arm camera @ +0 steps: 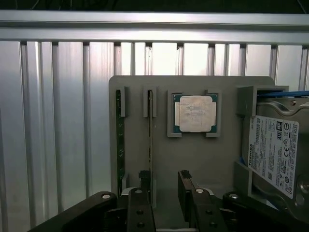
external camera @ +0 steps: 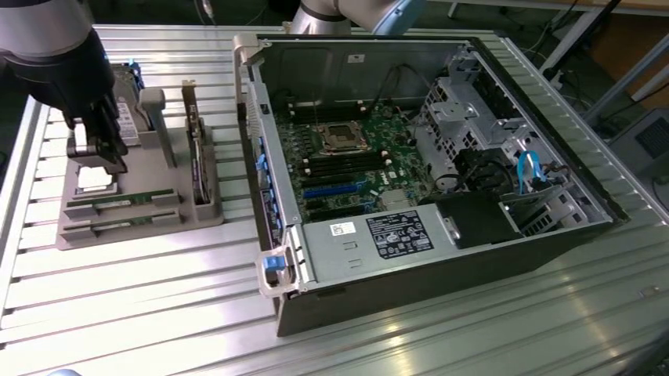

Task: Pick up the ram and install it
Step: 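Pick up the ram and move it above insertion slot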

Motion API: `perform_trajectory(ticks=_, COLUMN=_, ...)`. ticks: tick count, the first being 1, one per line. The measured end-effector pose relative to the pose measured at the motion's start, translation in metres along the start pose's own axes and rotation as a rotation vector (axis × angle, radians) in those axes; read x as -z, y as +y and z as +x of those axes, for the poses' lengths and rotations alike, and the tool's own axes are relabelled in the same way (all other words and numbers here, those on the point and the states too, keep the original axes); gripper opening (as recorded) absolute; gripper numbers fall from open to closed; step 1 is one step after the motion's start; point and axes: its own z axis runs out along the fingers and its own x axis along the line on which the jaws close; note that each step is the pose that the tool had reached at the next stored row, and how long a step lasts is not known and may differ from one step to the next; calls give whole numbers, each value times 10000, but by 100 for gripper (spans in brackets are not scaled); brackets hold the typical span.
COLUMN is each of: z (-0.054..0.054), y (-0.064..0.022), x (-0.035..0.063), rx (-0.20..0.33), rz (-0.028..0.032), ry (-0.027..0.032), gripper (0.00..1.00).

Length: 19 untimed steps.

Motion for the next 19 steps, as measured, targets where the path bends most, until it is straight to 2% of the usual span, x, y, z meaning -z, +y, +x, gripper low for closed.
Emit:
perform_trajectory(ticks=8, z=20, y=1, x=-24, rx=0, rz=-3, ry=0, gripper=36)
perform_trajectory(ticks=12, z=163, y=4, x=-36, rx=0, rz=-4, ry=0, gripper=36)
perform_trajectory(ticks=19, z=352, y=9, x=-67, rx=0, rz=-4, ry=0, gripper=36)
